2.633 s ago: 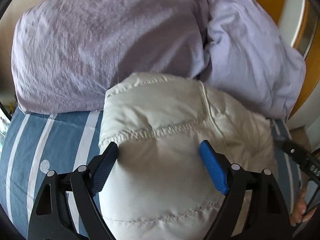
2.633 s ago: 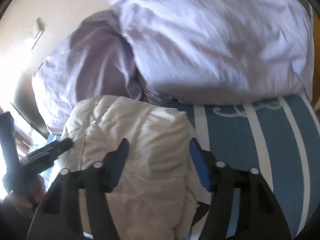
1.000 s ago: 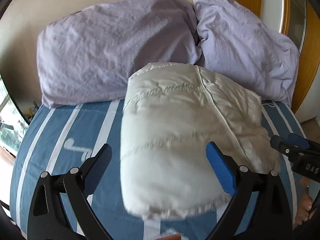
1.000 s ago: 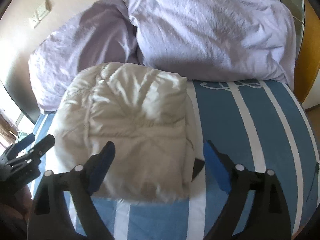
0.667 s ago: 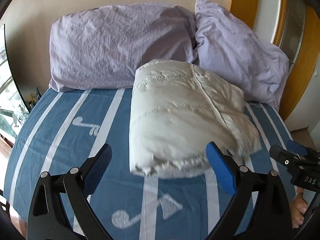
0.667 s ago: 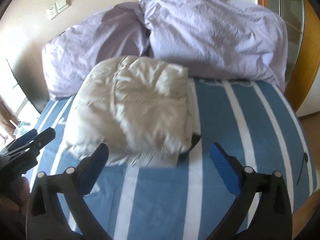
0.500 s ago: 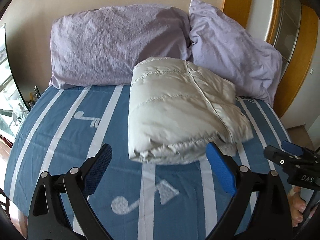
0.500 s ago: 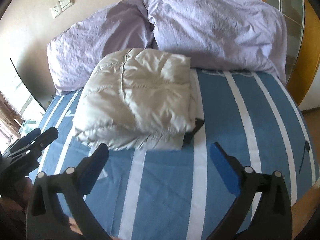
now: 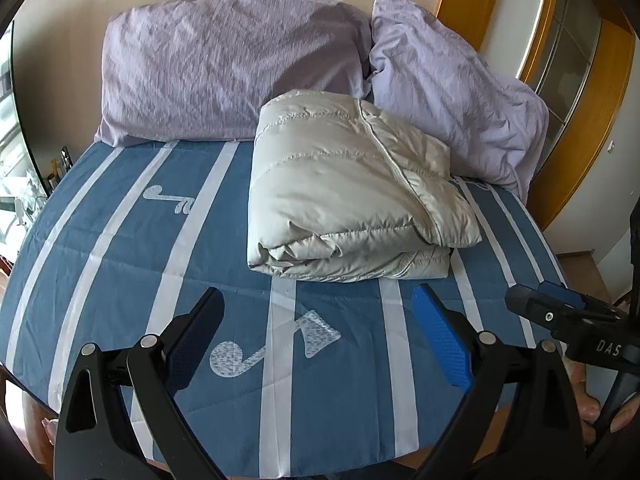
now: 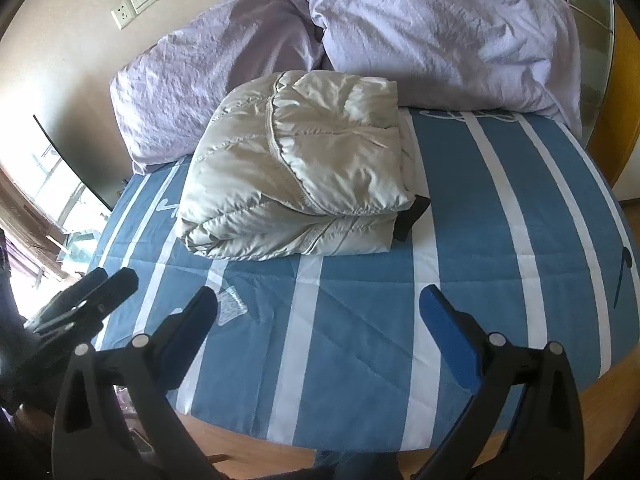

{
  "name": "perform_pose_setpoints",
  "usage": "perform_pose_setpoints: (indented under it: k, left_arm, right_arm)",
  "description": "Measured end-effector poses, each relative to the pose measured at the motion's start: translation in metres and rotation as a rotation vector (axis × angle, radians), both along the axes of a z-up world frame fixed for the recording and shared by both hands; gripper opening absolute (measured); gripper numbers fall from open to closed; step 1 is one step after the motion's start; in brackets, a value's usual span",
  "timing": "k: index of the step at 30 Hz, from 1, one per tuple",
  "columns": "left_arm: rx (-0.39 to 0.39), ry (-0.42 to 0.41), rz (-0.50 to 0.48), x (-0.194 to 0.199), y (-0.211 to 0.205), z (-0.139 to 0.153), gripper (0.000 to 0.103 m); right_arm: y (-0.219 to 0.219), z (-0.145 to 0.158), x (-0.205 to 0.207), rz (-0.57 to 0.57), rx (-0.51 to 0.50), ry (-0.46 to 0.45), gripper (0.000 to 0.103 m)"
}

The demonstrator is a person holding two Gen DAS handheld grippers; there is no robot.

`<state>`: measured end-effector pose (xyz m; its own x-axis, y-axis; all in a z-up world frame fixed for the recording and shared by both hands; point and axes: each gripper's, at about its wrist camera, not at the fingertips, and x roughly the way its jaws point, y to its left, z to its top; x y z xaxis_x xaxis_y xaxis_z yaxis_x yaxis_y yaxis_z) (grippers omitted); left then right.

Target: Fold large clothes

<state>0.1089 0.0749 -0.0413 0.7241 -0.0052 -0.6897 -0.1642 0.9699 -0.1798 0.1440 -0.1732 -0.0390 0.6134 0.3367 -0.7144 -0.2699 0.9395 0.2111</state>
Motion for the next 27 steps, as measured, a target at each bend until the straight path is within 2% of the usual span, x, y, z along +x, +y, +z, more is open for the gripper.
perform_pose_setpoints:
  k: [14,27]
  left_arm:
    - [-0.056,-0.014,-0.012,0.0004,0.0068,0.0012,0.096]
    - [-0.063,-0.005,-0.011,0.0013,0.0045,-0.0004,0.096]
  right_arm:
    - [0.0026,0.0027,-0.0043,0.005,0.007,-0.007,0.101]
    - [0.0049,0.0024,-0.0045,0.009,0.007,-0.008,0.101]
